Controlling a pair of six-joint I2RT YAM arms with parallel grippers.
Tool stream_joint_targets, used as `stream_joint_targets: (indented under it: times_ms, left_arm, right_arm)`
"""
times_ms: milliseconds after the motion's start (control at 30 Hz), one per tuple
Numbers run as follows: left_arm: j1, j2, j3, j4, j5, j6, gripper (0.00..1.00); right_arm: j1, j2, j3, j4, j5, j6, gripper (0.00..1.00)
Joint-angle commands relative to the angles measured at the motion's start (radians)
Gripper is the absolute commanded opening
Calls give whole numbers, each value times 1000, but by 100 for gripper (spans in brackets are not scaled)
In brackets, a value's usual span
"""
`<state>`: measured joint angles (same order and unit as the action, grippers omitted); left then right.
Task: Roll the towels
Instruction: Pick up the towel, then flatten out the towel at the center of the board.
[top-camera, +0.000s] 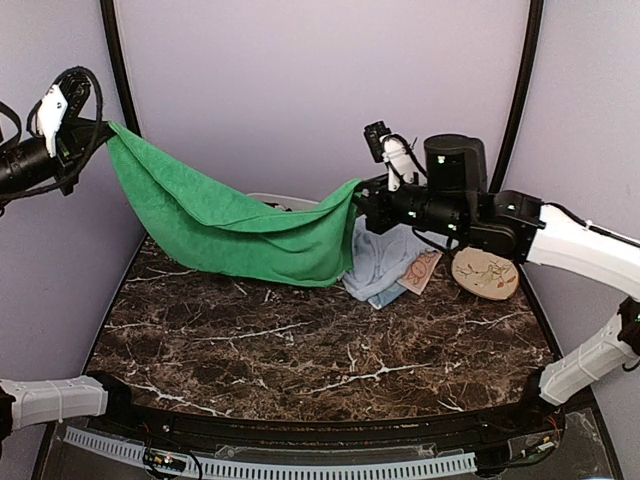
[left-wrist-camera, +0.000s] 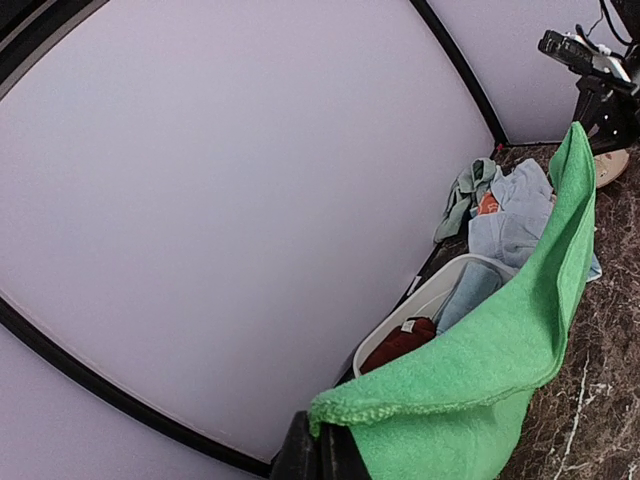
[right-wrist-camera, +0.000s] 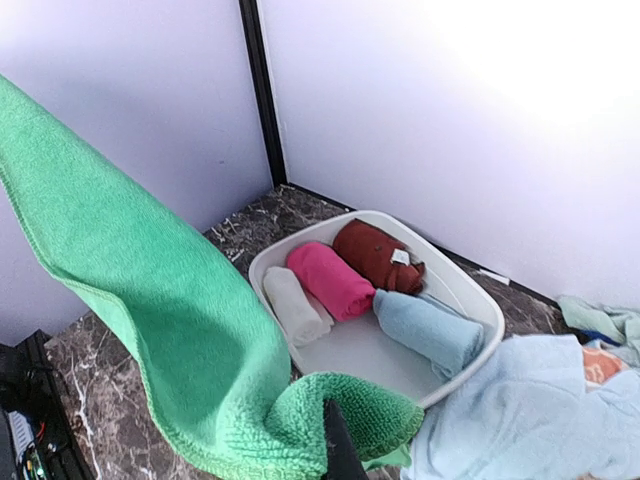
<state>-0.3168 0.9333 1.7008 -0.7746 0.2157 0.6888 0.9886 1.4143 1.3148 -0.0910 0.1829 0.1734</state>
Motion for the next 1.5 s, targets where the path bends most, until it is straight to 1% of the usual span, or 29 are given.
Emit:
stream_joint_targets:
  times_ms: [0, 133, 233, 367, 433, 467, 567, 667, 733, 800, 933, 967, 1000, 1033, 1067, 1100, 1200, 1267, 1367, 1467]
  left_arm:
    - [4, -60, 32, -78, -4, -7, 0]
    - [5, -127, -13, -184, 7, -9, 0]
    - [5, -169, -37, -245, -2, -17, 0]
    - [5, -189, -88, -325, -4, -37, 0]
    - [4, -207, -185, -319, -26, -32, 0]
    - [5, -217, -260, -303, -46, -20, 0]
    - [5, -230, -491, -218, -109, 4, 0]
    - [5, -199, -708, -80, -161, 31, 0]
    - [7, -164, -861, 40, -228, 56, 0]
    - [9, -132, -968, 174, -287, 84, 0]
    - [22, -61, -1124, 389, -323, 124, 0]
    - [32, -33, -1143, 416, -321, 123, 5]
    - [47, -4, -1151, 432, -307, 116, 15]
    - [69, 27, -1149, 437, -287, 103, 28]
    - [92, 54, -1139, 433, -260, 92, 36]
    - [114, 80, -1125, 432, -237, 77, 40]
    - [180, 143, -1063, 418, -153, 63, 46]
    - [196, 200, -1007, 386, -112, 54, 48]
    - [199, 308, -924, 332, -78, 28, 48]
    - [199, 417, -875, 305, -43, 3, 46]
  right_arm:
    - [15, -167, -9, -343, 67, 51, 0]
    - [62, -287, 29, -561, 89, 152, 0]
    - [89, -317, 67, -697, 93, 222, 0]
    - [94, -300, 64, -777, 108, 242, 0]
    - [83, -266, 43, -786, 140, 221, 0]
    - [66, -247, 26, -776, 132, 210, 0]
    - [-21, -169, -41, -718, 64, 179, 0]
    - [-107, -67, -115, -640, 12, 149, 0]
    - [-144, 25, -136, -605, 7, 130, 0]
    - [-160, 127, -132, -598, 10, 105, 0]
    - [-167, 291, -103, -554, -5, 66, 0]
    - [-168, 313, -94, -544, -11, 60, 0]
    - [-168, 331, -85, -537, -15, 57, 0]
    - [-169, 342, -76, -532, -22, 51, 0]
    - [-169, 350, -70, -525, -29, 46, 0]
    - [-169, 353, -67, -522, -40, 43, 0]
    - [-169, 351, -70, -511, -63, 30, 0]
    - [-169, 347, -76, -504, -74, 22, 0]
    - [-169, 339, -87, -494, -84, 20, 0]
    - [-169, 330, -89, -490, -96, 20, 0]
